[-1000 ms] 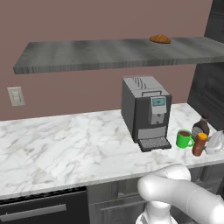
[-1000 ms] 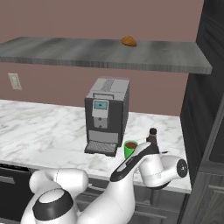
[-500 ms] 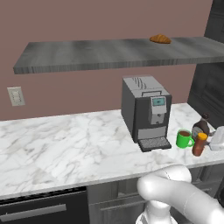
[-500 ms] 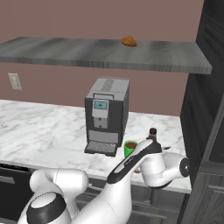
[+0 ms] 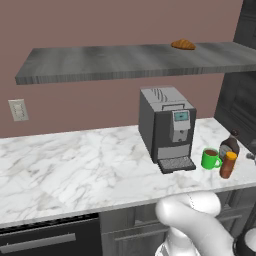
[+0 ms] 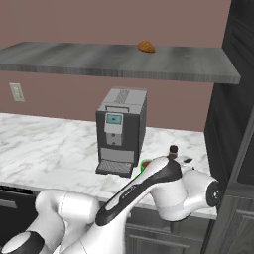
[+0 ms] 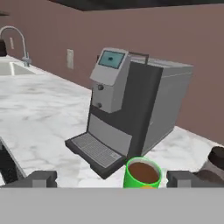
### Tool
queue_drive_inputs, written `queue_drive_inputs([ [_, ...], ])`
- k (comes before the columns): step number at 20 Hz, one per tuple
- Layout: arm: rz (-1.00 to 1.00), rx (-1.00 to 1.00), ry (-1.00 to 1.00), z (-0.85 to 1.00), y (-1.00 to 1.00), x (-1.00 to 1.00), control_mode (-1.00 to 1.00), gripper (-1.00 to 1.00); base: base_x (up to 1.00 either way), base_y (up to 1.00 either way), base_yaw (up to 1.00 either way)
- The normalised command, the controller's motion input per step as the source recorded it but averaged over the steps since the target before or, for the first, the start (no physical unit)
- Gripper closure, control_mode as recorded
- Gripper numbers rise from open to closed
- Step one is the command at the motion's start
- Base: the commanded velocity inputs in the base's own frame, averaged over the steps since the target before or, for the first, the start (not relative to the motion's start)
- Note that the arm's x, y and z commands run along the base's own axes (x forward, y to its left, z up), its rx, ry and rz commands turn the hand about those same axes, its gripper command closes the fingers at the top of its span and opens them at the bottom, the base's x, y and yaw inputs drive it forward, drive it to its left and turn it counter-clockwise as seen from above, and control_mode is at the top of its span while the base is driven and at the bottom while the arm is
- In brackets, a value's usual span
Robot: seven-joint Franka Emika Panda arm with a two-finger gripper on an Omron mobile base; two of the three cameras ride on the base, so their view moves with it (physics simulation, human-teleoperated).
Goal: Pick the syrup bottle and honey bottle from the shelves and place them next to the mug.
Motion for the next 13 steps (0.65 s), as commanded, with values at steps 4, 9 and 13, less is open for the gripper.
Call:
queue_drive_inputs([
  [4,-0.06,-0.03,-0.1,1.0,0.75,-0.53,-1.0,-1.0,0.0,0.0,0.0],
  [9,-0.1,-0.06,-0.06,0.94,0.94,-0.34,-1.0,-1.0,0.0,0.0,0.0],
  [13,-0.17,-0.1,-0.01,0.63,1.0,0.0,-1.0,-1.0,0.0,0.0,0.0],
])
